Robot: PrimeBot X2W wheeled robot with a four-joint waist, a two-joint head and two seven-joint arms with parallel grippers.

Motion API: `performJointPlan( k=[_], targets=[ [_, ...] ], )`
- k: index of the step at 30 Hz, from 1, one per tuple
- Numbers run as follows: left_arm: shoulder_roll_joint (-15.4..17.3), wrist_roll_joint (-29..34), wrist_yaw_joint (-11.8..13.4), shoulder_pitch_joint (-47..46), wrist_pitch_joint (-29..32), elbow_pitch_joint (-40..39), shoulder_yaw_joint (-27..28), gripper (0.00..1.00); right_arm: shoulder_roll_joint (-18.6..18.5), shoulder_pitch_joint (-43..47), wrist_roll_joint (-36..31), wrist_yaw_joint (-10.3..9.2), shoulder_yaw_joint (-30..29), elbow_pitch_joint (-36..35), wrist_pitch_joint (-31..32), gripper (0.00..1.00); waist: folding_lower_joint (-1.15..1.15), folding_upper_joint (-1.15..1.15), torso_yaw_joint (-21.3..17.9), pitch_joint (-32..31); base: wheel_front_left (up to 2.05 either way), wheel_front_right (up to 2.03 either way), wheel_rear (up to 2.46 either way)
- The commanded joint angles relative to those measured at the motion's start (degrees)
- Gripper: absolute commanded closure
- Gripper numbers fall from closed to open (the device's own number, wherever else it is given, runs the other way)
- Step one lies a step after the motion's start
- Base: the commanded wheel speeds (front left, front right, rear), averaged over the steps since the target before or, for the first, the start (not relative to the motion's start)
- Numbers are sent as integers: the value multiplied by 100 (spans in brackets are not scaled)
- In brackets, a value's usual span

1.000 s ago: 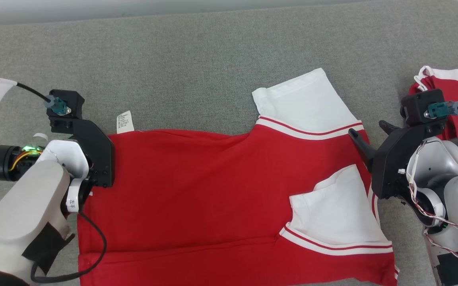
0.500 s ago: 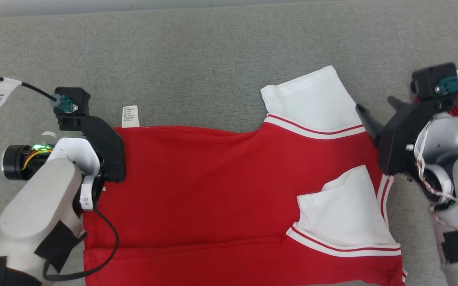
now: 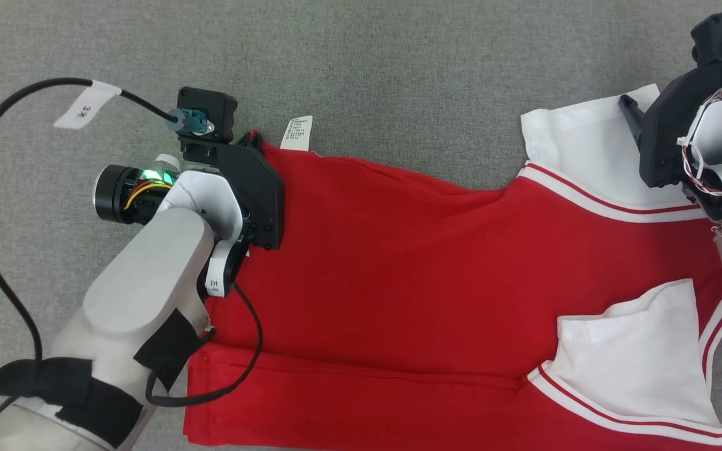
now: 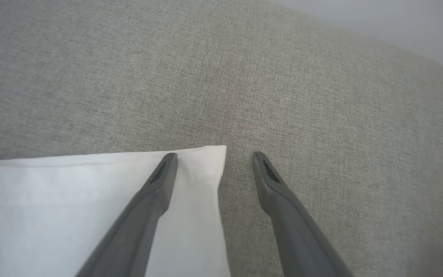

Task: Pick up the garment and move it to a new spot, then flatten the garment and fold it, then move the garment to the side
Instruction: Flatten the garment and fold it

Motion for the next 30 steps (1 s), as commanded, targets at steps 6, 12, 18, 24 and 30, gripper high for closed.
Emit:
performJointPlan(
  k=[6,12,18,24,30],
  targets=[
    [0,-104,-80,80,-16,421,-62,100,-90,-103,-27,4,137,293,133,21,1,0,-24,29,0,0,0],
    [-3,-130,-160,19,-81,574,-76,100,-291,-268,-52,5,264,126,265,3,1,0,-62,14,0,0,0],
    [5,-155,-201,-44,-141,697,-76,100,-354,-272,108,5,334,-128,578,0,1,0,-90,-23,0,0,0],
    [-22,-144,-230,-59,-167,751,-89,100,-427,-110,236,5,460,-250,897,21,1,0,-32,47,0,0,0],
    [-44,-165,-246,-76,-210,812,-104,100,-366,27,316,5,523,-253,955,17,1,0,30,102,0,0,0]
  ],
)
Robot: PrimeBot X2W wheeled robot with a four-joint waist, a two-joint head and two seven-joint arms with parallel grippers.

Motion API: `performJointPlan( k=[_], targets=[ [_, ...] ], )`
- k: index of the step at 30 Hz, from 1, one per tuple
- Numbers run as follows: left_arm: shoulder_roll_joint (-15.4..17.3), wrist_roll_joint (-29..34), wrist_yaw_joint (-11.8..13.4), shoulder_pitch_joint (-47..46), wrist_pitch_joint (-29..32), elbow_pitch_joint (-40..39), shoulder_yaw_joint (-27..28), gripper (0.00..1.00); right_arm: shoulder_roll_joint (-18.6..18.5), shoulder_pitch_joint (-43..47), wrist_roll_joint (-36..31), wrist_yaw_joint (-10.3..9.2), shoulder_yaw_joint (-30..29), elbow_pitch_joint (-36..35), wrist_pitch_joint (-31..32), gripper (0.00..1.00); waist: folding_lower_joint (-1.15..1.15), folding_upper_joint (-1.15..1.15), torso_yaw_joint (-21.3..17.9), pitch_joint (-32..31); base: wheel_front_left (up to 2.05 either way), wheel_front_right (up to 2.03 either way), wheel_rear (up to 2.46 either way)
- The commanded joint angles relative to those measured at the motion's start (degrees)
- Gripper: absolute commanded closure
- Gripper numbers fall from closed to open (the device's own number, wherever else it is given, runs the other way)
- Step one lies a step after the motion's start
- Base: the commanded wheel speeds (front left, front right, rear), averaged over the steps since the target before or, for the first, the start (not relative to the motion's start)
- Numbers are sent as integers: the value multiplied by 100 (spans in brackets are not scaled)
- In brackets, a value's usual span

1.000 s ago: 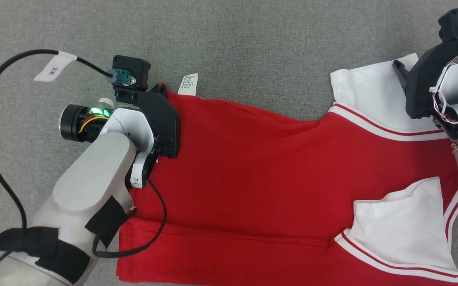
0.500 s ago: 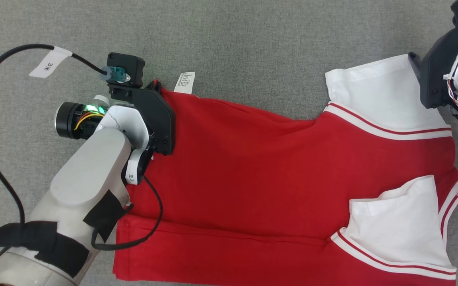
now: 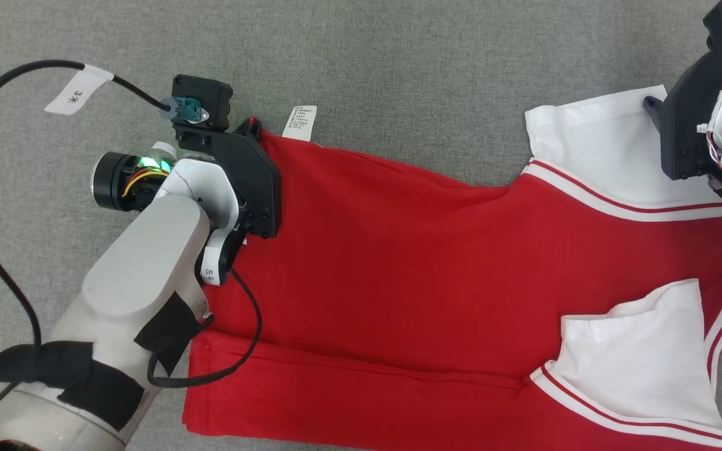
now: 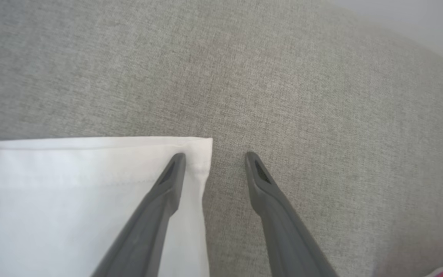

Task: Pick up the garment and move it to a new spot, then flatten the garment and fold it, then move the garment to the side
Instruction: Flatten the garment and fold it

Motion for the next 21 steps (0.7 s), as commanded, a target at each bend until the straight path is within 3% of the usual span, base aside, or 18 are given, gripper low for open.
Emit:
performJointPlan(
  k=[1,3,4,5,13,21],
  targets=[
    [66,-23,39,186,90,272,-52,100,84,217,65,7,83,62,68,22,0,0,22,20,0,0,0],
    [63,-31,34,179,68,297,-54,100,130,251,134,12,97,72,62,63,0,0,31,28,0,0,0],
    [64,-37,30,180,57,308,-54,100,127,254,141,12,117,68,45,73,0,0,32,27,0,0,0],
    [63,-42,22,177,36,323,-53,100,114,255,147,11,146,45,4,100,0,0,32,24,0,0,0],
    [126,-77,13,170,-232,371,22,100,41,217,11,7,-97,-131,-915,100,0,0,-80,-214,0,0,0],
    [214,-78,84,230,-688,291,137,100,35,445,161,6,-202,-249,-1448,100,0,0,-186,-550,0,0,0]
  ],
)
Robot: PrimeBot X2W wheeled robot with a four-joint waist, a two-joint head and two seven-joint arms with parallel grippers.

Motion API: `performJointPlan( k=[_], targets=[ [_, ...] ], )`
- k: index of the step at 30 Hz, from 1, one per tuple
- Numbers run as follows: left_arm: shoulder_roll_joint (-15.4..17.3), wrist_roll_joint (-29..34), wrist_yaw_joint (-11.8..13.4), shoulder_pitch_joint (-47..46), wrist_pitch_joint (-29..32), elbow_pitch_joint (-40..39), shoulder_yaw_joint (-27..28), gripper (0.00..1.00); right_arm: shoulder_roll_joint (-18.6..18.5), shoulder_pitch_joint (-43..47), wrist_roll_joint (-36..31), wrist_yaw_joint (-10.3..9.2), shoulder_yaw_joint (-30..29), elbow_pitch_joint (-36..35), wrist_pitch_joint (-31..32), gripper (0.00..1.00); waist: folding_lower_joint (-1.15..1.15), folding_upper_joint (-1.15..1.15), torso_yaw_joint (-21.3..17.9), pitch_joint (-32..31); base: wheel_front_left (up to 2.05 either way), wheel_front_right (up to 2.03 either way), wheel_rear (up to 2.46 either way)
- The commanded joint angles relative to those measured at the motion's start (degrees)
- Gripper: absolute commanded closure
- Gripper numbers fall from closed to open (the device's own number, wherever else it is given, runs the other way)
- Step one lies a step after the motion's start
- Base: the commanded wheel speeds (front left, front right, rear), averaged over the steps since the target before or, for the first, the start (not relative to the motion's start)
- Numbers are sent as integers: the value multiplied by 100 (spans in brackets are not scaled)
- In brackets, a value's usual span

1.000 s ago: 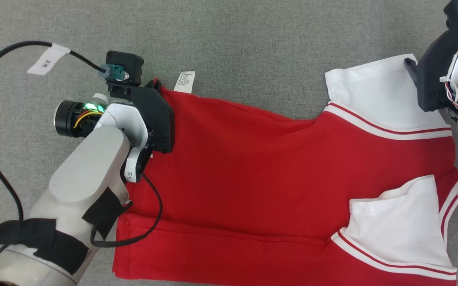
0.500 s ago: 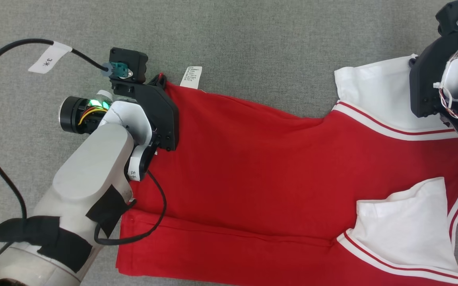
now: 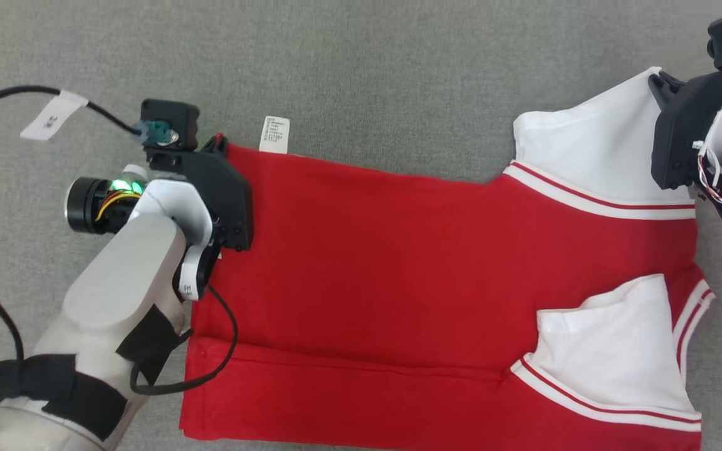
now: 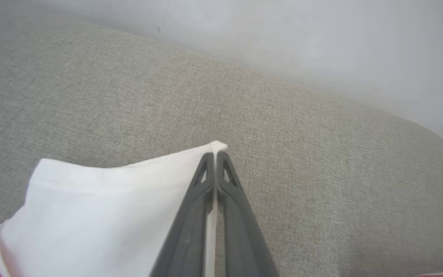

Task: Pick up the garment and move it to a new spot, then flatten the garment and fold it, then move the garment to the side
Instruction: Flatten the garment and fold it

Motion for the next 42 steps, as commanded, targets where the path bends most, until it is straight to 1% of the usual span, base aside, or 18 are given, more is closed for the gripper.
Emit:
performJointPlan(
  k=[1,4,9,14,17,18,20,24,29,31,36,38,42],
  targets=[
    [84,-6,53,131,-109,6,40,100,-25,142,48,5,-51,-54,-113,100,-2,-1,-63,-174,0,0,0],
    [122,28,92,303,-272,2,12,100,-54,314,70,5,-122,-170,-260,100,-2,-1,-104,-345,0,0,0],
    [153,36,70,612,-557,-110,-26,100,-62,700,259,5,-117,-451,-389,100,-2,-1,-167,-635,0,0,0],
    [250,156,97,997,-1017,-431,-89,100,-237,1220,451,5,-22,-968,-289,100,-2,-1,-201,-924,0,0,0],
    [357,241,66,1275,-1258,-681,-170,100,-350,1611,613,5,-20,-1331,-207,100,-2,-1,-220,-1088,0,0,0],
    [357,241,66,1275,-1258,-681,-170,100,-350,1611,613,5,-20,-1331,-207,100,-2,-1,-220,-1088,0,0,0],
    [449,287,98,1465,-1451,-876,-216,100,-411,1906,743,5,16,-1651,-111,100,-2,-1,-228,-1168,0,0,0],
    [657,374,139,1891,-1680,-1253,-297,100,-562,2508,998,5,44,-2234,155,100,-2,-1,-236,-1285,0,0,0],
    [899,411,239,2346,-1808,-1651,-354,100,-835,3186,1246,5,46,-2837,722,100,-2,-1,-245,-1344,0,0,0],
    [967,445,232,2483,-1908,-1753,-393,100,-908,3411,1336,5,0,-3009,955,100,-2,-1,-250,-1353,0,0,0],
    [1092,508,264,2794,-2117,-1813,-459,100,-1020,3861,1633,5,-56,-3402,1483,100,-2,-1,-268,-1393,0,0,0],
    [1100,507,267,2888,-2182,-1773,-472,100,-1067,4002,1771,5,-12,-3587,1722,100,-2,-1,-280,-1415,0,0,0],
    [1101,507,262,3003,-2297,-1672,-486,100,-1116,4222,1937,5,-109,-3811,2057,100,-2,-1,-299,-1443,0,0,0]
  ],
)
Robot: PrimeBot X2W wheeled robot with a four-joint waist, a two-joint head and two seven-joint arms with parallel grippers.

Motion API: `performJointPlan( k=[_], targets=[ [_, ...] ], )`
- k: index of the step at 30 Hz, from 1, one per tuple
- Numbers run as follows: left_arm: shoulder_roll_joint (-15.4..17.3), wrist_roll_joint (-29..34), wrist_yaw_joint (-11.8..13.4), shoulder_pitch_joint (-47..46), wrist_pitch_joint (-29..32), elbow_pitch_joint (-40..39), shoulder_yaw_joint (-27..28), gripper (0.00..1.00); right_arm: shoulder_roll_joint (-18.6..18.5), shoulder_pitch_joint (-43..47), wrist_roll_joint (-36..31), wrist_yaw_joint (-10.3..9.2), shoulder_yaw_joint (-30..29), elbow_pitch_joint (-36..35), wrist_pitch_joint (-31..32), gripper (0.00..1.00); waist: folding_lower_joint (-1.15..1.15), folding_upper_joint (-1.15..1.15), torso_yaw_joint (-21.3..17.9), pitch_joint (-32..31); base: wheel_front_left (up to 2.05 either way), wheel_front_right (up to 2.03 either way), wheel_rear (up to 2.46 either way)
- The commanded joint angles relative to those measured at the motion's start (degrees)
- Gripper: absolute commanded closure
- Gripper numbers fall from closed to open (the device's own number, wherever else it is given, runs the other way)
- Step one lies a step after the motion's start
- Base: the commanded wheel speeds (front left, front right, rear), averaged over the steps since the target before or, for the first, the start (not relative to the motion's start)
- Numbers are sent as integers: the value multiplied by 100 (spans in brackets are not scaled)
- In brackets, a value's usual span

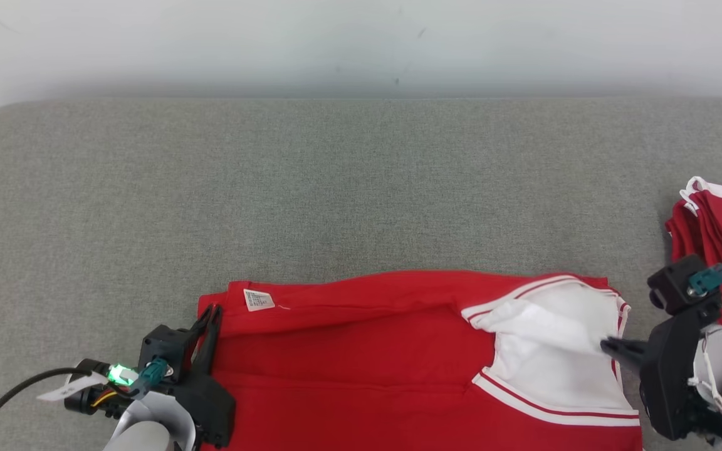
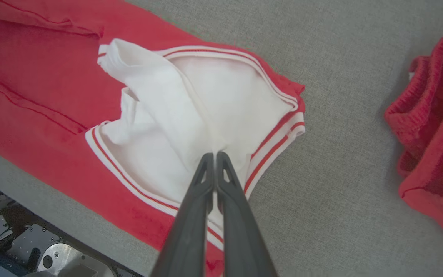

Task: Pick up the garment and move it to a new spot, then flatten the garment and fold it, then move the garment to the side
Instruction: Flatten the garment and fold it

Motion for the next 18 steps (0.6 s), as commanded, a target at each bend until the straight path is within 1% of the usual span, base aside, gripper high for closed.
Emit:
performJointPlan(
  k=[1,7,10,18],
  targets=[
    [2,57,10,102,-46,34,13,100,-16,106,83,5,1,-58,79,100,1,1,-4,-12,0,0,0],
    [-61,-71,5,264,-162,197,76,100,56,529,424,5,-230,-286,743,100,1,1,-21,-66,0,0,0],
    [-72,-116,-15,370,-188,250,92,100,133,729,459,5,-413,-443,1049,100,1,1,-36,-74,0,0,0],
    [-133,-249,64,515,-247,386,215,100,407,1034,406,5,-646,-722,1500,100,1,1,-62,-102,0,0,0]
  ],
)
